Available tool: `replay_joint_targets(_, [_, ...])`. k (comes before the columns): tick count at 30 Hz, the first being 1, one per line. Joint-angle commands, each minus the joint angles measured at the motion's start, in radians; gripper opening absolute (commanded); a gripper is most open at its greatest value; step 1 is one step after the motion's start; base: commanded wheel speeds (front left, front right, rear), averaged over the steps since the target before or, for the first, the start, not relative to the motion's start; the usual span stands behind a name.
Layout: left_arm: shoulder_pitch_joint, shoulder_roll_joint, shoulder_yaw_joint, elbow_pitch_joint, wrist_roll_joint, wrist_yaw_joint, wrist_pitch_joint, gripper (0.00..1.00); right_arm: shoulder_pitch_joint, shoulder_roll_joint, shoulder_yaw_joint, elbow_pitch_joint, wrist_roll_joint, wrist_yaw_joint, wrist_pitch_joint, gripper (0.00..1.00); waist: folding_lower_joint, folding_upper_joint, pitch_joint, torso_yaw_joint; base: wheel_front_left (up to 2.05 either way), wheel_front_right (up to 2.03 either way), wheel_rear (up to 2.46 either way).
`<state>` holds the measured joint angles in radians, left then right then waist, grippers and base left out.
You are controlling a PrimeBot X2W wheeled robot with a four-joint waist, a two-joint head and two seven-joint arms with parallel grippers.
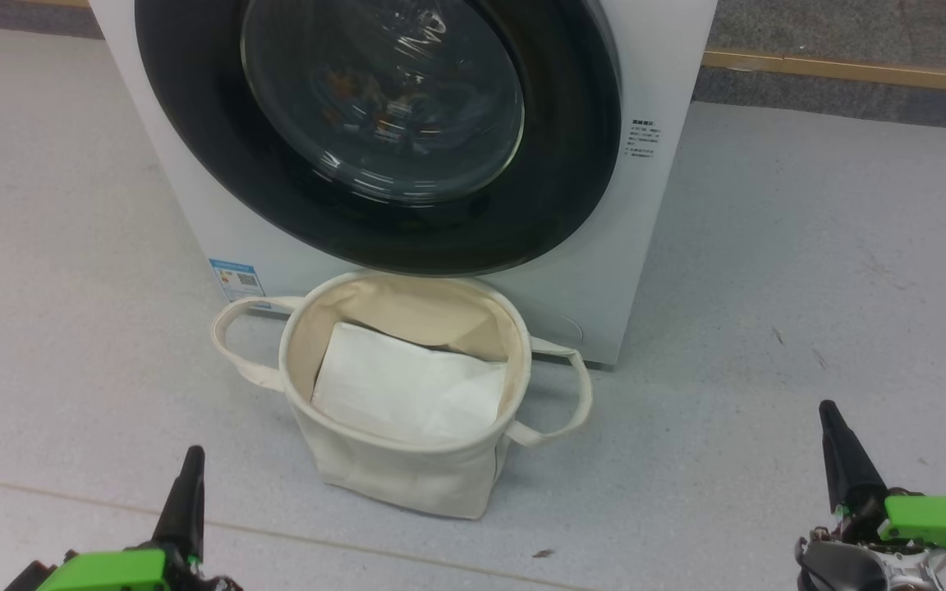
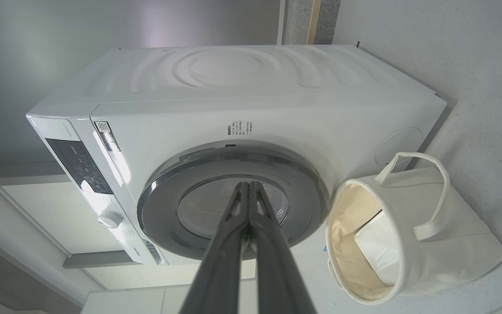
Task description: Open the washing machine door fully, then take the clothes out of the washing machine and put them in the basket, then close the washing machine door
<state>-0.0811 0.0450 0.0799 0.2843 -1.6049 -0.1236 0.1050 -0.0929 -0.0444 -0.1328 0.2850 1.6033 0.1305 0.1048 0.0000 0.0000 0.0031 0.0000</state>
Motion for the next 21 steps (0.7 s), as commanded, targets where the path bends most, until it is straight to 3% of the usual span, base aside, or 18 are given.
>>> replay_joint_targets(1, [-0.027, 0.005, 0.033, -0.039, -0.004, -0.007, 0.008, 0.0, -0.015, -0.006, 0.019, -0.04, 0.006, 0.0, 0.008, 0.0, 0.0, 0.0, 0.0, 0.0, 0.0, 0.0, 0.0])
replay_joint_targets(21, [-0.027, 0.005, 0.033, -0.039, -0.004, -0.007, 0.008, 0.0, -0.015, -0.006, 0.019, -0.04, 0.006, 0.0, 0.008, 0.0, 0.0, 0.0, 0.0, 0.0, 0.0, 0.0, 0.0])
